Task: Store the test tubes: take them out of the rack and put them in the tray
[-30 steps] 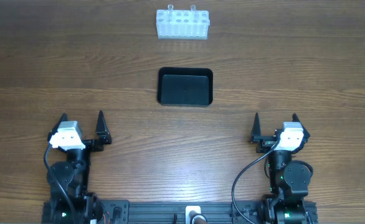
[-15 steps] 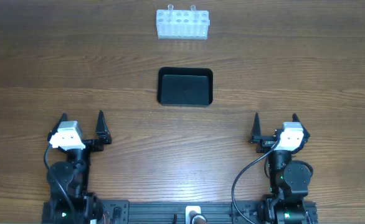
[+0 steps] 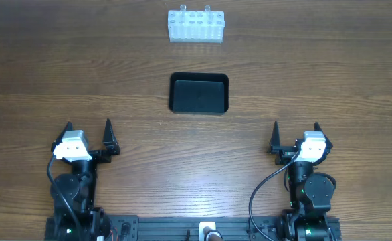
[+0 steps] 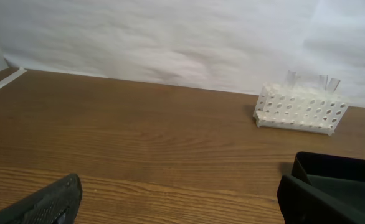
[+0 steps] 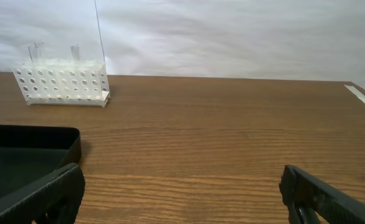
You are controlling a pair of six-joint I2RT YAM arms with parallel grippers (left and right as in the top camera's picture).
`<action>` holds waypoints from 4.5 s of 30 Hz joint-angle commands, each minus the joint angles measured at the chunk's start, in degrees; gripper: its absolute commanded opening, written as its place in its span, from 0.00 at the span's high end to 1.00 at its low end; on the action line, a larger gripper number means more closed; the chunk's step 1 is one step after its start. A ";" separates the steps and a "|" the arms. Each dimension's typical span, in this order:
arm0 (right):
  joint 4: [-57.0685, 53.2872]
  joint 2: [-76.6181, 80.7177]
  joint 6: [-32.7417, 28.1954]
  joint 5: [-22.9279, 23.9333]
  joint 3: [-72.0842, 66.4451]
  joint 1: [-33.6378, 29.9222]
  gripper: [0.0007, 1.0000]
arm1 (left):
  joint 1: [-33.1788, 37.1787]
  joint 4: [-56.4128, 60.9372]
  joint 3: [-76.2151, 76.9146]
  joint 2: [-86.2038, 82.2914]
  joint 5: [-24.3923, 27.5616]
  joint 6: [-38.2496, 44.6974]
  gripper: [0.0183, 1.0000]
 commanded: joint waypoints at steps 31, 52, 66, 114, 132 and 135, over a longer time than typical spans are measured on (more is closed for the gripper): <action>-0.26 -0.57 0.15 -0.66 -0.31 -0.46 0.01 | -16.31 -13.29 44.09 41.88 0.74 0.85 0.01; -0.26 -0.57 0.15 -0.66 -0.31 -0.46 0.01 | -24.74 -21.79 81.74 84.50 -2.08 -8.72 0.00; -0.26 -0.57 0.15 -0.63 -0.31 -0.46 0.01 | -25.62 -26.95 98.77 106.29 -2.08 -9.51 0.01; -0.26 -0.57 0.15 -0.63 -0.31 -0.46 0.01 | -25.66 -24.39 118.38 133.55 -6.32 -9.25 0.06; -0.26 -0.57 0.15 -0.66 -0.31 -0.46 0.01 | -25.64 -23.30 118.38 133.57 -9.88 -9.20 0.11; -0.26 -0.57 0.15 -0.66 -0.31 -0.46 0.01 | -25.64 -22.99 118.38 133.57 -10.05 -9.16 0.14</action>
